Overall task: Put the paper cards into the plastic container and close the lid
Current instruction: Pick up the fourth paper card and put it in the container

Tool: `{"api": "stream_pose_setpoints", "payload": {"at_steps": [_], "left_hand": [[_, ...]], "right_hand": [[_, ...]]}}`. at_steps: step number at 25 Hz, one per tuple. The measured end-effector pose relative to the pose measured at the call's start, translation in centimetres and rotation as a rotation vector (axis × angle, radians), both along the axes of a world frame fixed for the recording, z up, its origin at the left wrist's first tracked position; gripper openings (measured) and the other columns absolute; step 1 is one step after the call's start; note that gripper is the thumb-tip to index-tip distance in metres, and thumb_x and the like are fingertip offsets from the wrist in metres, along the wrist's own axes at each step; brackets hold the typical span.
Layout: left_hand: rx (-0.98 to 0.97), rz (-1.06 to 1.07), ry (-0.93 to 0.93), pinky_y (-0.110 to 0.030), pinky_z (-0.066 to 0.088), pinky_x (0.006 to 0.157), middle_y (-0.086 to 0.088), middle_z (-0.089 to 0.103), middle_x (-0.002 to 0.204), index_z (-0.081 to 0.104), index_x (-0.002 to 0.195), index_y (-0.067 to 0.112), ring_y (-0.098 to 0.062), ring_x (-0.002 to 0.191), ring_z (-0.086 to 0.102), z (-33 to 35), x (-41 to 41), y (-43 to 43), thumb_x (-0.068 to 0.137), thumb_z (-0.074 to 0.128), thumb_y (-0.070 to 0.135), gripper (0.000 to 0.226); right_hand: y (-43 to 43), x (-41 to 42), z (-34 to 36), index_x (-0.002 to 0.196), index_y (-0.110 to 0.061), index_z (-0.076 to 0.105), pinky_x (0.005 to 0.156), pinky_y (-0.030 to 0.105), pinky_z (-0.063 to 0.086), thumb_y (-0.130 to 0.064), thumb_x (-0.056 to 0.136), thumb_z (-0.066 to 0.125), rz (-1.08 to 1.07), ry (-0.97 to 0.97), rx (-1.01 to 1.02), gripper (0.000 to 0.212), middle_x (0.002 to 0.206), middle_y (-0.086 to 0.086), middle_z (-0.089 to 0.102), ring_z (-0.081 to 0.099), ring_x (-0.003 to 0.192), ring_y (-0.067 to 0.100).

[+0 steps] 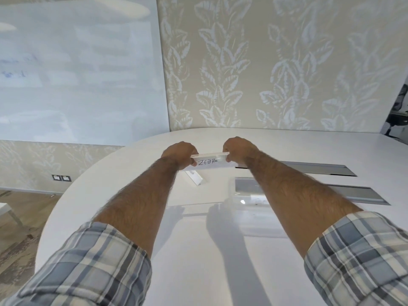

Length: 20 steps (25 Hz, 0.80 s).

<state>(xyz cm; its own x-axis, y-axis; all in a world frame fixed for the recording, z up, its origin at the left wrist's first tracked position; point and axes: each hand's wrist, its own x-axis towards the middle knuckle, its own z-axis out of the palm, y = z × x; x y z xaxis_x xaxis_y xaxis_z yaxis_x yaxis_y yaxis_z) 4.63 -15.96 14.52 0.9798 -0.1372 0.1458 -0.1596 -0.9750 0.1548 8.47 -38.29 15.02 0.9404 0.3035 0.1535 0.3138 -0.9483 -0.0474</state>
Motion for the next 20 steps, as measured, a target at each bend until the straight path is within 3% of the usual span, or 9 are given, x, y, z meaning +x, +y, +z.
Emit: {"api": "stream_pose_setpoints", "payload": {"at_steps": [4,9,15,20], "left_hand": [[-0.015,-0.058,0.015,-0.029,0.042,0.076,0.002,0.068,0.112,0.071,0.119,0.032,-0.022,0.103,0.062,-0.6,-2.3,-7.1,0.083,0.075,0.03,0.037],[-0.005,-0.126,0.071,-0.029,0.045,0.079,0.001,0.069,0.112,0.071,0.118,0.033,-0.024,0.106,0.063,-2.6,-3.3,-13.1,0.082,0.076,0.029,0.037],[-0.006,-0.146,0.126,-0.032,0.047,0.088,0.002,0.065,0.123,0.067,0.124,0.032,-0.024,0.116,0.06,-5.5,-4.0,-16.1,0.085,0.074,0.029,0.04],[-0.011,-0.151,0.143,-0.034,0.048,0.091,0.002,0.065,0.125,0.067,0.125,0.03,-0.024,0.116,0.06,-7.2,-4.1,-17.1,0.085,0.074,0.028,0.041]], "right_hand": [[-7.3,-3.3,-0.5,0.112,-0.02,0.067,0.08,0.031,0.046,-0.017,0.079,0.075,-0.065,0.025,0.03,0.034,0.119,0.001,0.063,0.061,0.107,0.024],[-13.3,-6.0,-3.0,0.112,-0.022,0.067,0.089,0.036,0.052,-0.019,0.078,0.078,-0.175,0.074,0.062,0.036,0.12,0.0,0.065,0.062,0.108,0.024],[-16.2,-8.0,-5.8,0.115,-0.017,0.068,0.08,0.028,0.045,-0.017,0.079,0.078,-0.183,0.124,0.032,0.037,0.121,0.004,0.066,0.063,0.1,0.024],[-17.5,-8.0,-7.3,0.115,-0.018,0.067,0.083,0.031,0.048,-0.017,0.08,0.077,-0.183,0.138,0.023,0.036,0.122,0.002,0.065,0.061,0.111,0.024]]}}
